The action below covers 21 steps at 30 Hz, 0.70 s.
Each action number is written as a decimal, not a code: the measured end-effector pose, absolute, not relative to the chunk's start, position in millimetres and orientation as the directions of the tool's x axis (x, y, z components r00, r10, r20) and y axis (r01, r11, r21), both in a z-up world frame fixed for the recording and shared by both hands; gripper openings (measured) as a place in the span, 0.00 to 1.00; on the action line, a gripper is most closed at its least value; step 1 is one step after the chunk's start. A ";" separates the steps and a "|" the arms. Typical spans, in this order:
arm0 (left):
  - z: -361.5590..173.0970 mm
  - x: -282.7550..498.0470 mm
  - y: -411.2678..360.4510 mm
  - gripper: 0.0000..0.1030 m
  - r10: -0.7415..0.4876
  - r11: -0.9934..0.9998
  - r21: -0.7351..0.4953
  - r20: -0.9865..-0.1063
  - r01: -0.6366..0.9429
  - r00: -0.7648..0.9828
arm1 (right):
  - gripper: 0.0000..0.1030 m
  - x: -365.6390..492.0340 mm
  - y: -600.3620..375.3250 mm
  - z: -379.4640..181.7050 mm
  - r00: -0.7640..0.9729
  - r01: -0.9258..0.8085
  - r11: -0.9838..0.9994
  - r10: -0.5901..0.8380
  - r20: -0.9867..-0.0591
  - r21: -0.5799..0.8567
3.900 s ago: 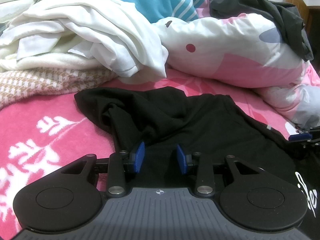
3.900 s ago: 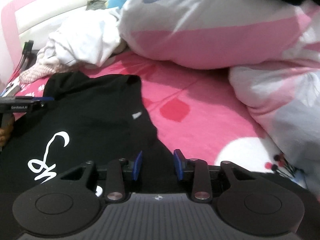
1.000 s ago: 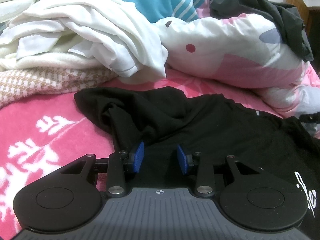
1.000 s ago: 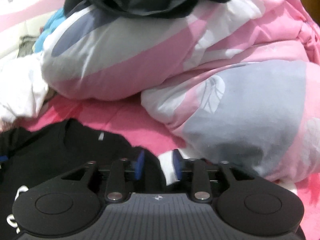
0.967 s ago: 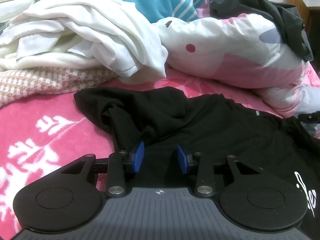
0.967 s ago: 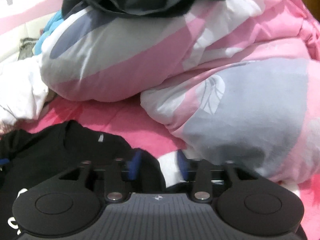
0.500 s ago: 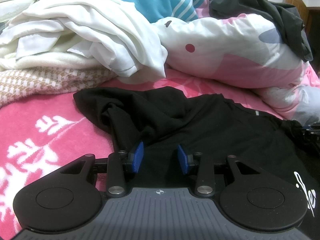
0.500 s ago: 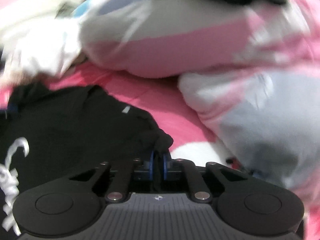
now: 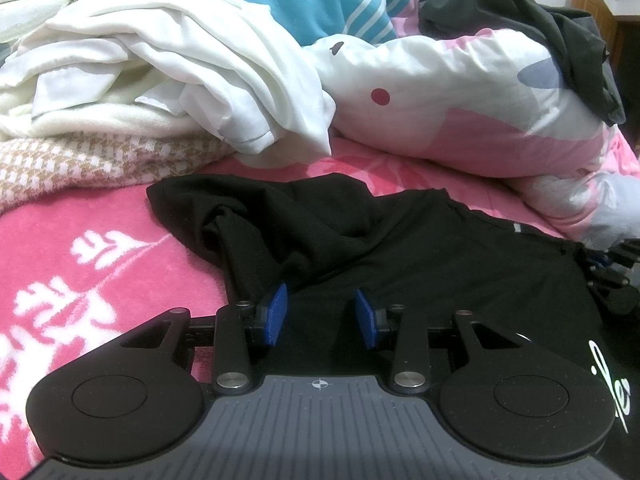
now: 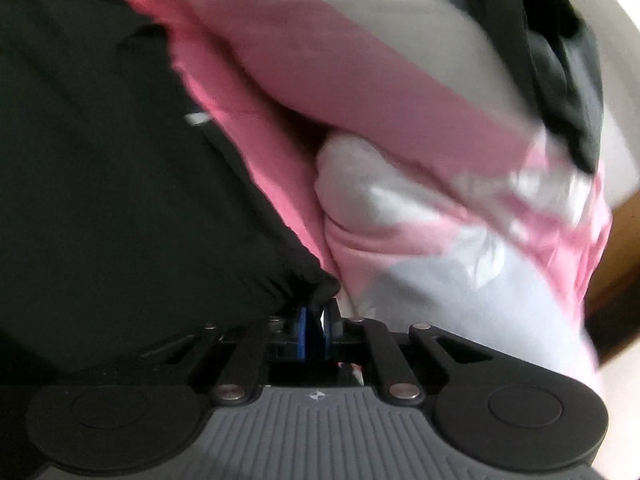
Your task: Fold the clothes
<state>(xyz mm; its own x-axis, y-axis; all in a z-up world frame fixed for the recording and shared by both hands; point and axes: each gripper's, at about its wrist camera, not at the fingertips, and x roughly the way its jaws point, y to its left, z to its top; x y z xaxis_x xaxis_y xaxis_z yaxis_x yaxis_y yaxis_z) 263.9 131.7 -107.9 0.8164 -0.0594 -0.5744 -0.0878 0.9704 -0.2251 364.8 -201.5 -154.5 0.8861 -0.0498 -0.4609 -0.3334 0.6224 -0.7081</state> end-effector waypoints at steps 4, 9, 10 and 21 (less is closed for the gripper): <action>-107.8 263.7 131.1 0.37 -0.059 0.970 -0.225 -0.575 -0.088 0.816 | 0.36 385.6 -231.5 -125.7 0.852 -0.282 0.828 -0.015 -0.523 -0.484; -107.7 263.7 131.2 0.37 -0.059 0.970 -0.225 -0.575 -0.088 0.816 | 0.36 388.5 -264.2 -100.0 0.827 -0.272 0.931 0.097 -0.554 -0.244; -107.7 263.7 131.2 0.37 -0.059 0.970 -0.225 -0.575 -0.088 0.816 | 0.36 386.1 -269.8 -94.5 0.833 -0.270 0.942 0.124 -0.539 -0.201; -107.7 263.4 131.0 0.37 -0.059 0.970 -0.226 -0.574 -0.089 0.816 | 0.32 366.3 -287.9 -70.3 0.883 -0.208 0.976 0.157 -0.443 -0.069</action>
<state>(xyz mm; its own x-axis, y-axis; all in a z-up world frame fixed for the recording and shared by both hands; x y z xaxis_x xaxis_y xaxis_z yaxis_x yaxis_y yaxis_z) 263.4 131.0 -107.7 0.8165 -0.0594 -0.5743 -0.0887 0.9700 -0.2264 366.3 -287.9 -70.3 0.8827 0.1570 -0.4430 -0.2079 0.9757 -0.0685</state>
